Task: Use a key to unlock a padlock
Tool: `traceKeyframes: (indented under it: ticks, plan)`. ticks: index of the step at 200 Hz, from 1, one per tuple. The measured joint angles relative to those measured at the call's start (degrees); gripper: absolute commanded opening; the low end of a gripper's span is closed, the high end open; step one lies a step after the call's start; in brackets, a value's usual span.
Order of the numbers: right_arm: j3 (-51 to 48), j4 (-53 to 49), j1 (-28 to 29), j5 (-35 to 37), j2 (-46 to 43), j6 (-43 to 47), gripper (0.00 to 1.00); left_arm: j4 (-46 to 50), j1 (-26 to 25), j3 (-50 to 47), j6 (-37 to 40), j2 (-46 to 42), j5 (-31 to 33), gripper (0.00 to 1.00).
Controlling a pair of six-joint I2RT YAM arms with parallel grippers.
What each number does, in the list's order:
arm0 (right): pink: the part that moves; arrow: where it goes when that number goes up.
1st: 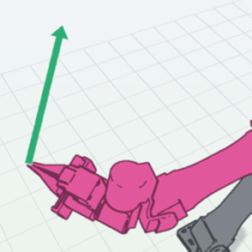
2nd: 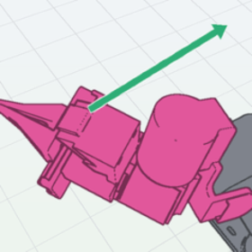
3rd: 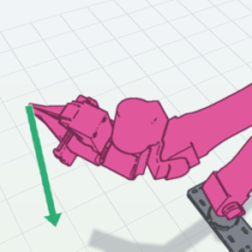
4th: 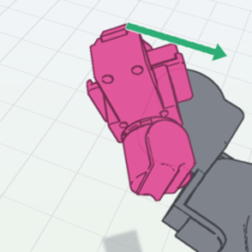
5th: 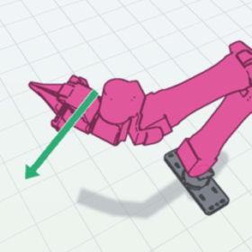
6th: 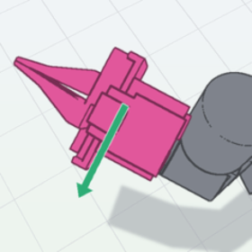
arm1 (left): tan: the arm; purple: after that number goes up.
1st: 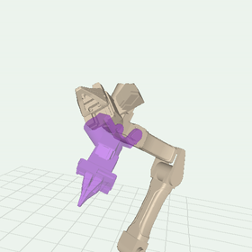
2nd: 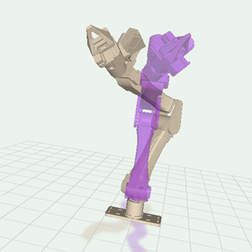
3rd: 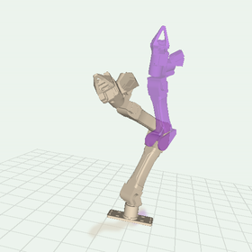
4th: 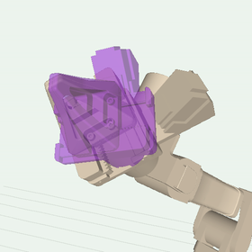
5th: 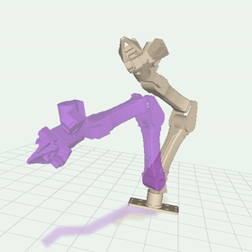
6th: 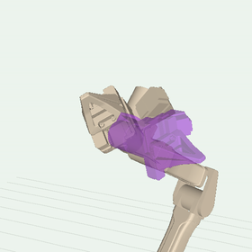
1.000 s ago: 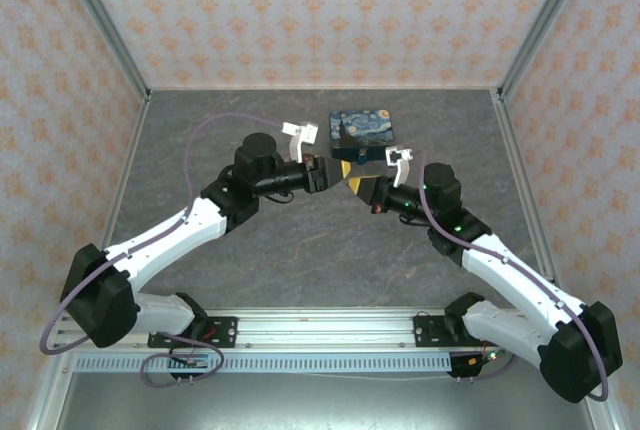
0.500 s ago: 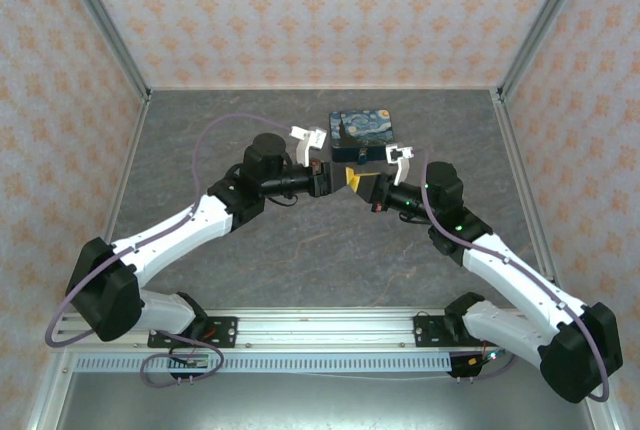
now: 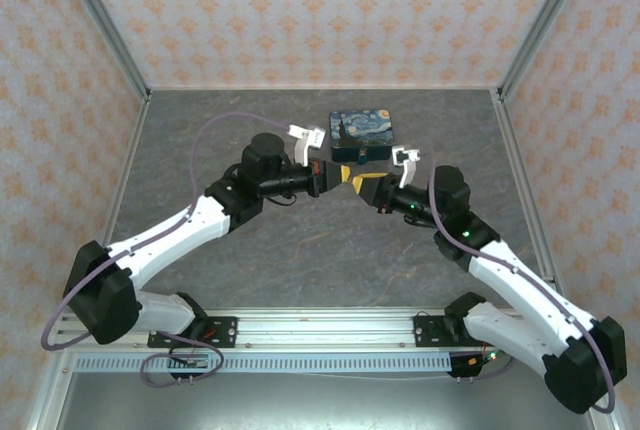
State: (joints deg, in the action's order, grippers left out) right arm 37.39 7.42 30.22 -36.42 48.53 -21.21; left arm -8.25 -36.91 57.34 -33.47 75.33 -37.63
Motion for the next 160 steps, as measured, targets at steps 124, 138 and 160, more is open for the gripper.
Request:
traceKeyframes:
  ticks: [124, 138, 160]
  plan:
    - [-0.04, 9.18, 0.02, -7.87, 6.32, -5.14, 0.42, -0.13, -0.02, 0.0, 0.57, -2.99, 0.59, 0.0]
    - [-0.04, 10.12, 0.02, -8.41, 6.34, -5.57, 0.39, -0.13, -0.02, 0.0, 0.55, -2.99, 0.59, 0.0]
    - [-0.04, 11.19, 0.02, -8.87, 6.36, -6.25, 0.34, -0.13, -0.02, 0.0, 0.57, -2.99, 0.59, 0.0]
